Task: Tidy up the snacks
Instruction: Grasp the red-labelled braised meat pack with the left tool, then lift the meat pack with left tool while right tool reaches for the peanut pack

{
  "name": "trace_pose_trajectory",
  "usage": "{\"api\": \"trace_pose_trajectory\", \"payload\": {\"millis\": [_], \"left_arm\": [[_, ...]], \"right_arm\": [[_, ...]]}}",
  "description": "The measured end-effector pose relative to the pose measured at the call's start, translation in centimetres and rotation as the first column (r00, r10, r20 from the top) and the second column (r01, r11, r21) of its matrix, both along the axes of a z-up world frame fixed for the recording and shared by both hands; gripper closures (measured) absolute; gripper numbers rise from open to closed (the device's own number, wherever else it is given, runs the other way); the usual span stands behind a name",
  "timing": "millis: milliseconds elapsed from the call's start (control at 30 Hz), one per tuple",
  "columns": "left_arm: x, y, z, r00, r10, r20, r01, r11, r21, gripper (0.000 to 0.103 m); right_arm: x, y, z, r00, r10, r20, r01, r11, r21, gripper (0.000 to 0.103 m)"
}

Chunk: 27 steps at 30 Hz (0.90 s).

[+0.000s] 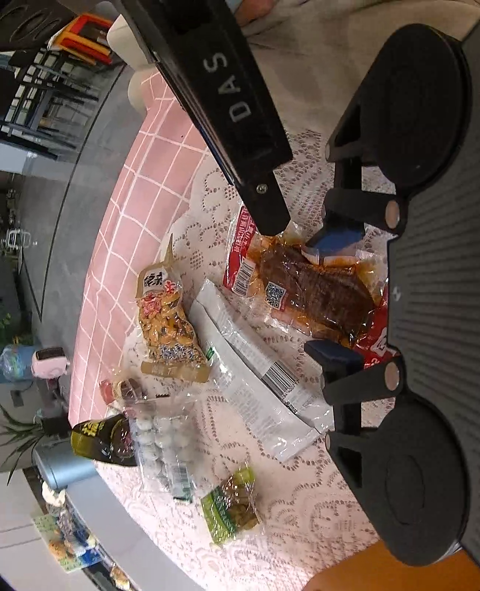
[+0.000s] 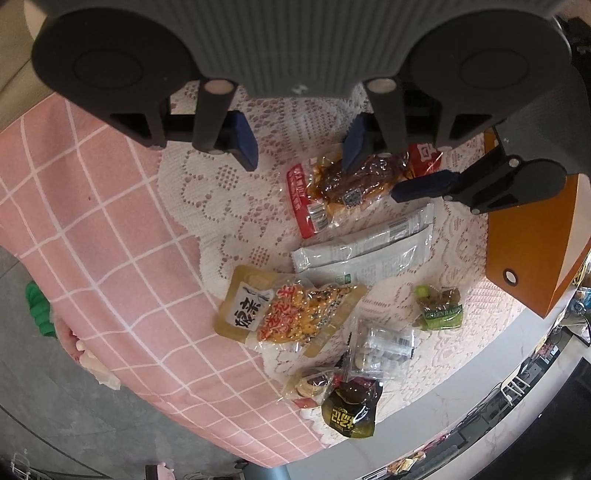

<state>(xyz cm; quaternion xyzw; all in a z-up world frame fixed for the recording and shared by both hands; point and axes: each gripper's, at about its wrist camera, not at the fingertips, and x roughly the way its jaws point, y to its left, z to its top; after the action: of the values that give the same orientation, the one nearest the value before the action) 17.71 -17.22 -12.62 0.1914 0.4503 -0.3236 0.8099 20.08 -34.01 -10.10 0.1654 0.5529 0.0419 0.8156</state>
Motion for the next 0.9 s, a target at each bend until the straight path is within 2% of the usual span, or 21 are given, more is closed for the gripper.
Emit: {"api": "trace_pose_trajectory", "payload": {"millis": [167,300,400,467,600,767,900], "left_arm": [[-0.5,0.4,1.1,0.996,0.089,0.011,-0.089,0.995,-0.039,0.061],[-0.5,1.2,1.6,0.989,0.147,-0.006,-0.147,0.988,-0.052,0.063],[-0.9,2.0,2.4,0.983,0.182,-0.022,-0.183,0.979,-0.088,0.069],[-1.3,2.5,3.4,0.981,0.193,-0.011,-0.192,0.973,-0.129,0.1],[-0.9,3.1,4.7,0.971,0.241,0.002,-0.239,0.964,-0.113,0.102],[-0.9,3.3,4.3,0.977,0.213,0.003,-0.211,0.971,-0.116,0.101],[-0.6,2.9,4.7,0.973,0.219,0.075,-0.213,0.974,-0.078,0.102]], "right_arm": [[-0.2,0.0,0.3,1.0,-0.002,0.019,0.003,1.0,-0.008,0.053],[-0.2,-0.1,0.7,0.999,0.007,0.032,-0.007,1.0,-0.007,0.053],[-0.1,-0.2,1.2,0.999,0.024,0.044,-0.023,1.0,-0.011,0.045],[0.0,-0.1,1.7,0.997,0.049,0.065,-0.047,0.999,-0.022,0.043],[0.7,0.4,2.6,0.986,0.122,0.113,-0.108,0.986,-0.128,0.043],[2.2,0.3,2.7,0.972,0.208,0.109,-0.178,0.956,-0.232,0.043],[3.0,0.1,2.0,0.972,0.225,0.073,-0.202,0.95,-0.236,0.045]]}}
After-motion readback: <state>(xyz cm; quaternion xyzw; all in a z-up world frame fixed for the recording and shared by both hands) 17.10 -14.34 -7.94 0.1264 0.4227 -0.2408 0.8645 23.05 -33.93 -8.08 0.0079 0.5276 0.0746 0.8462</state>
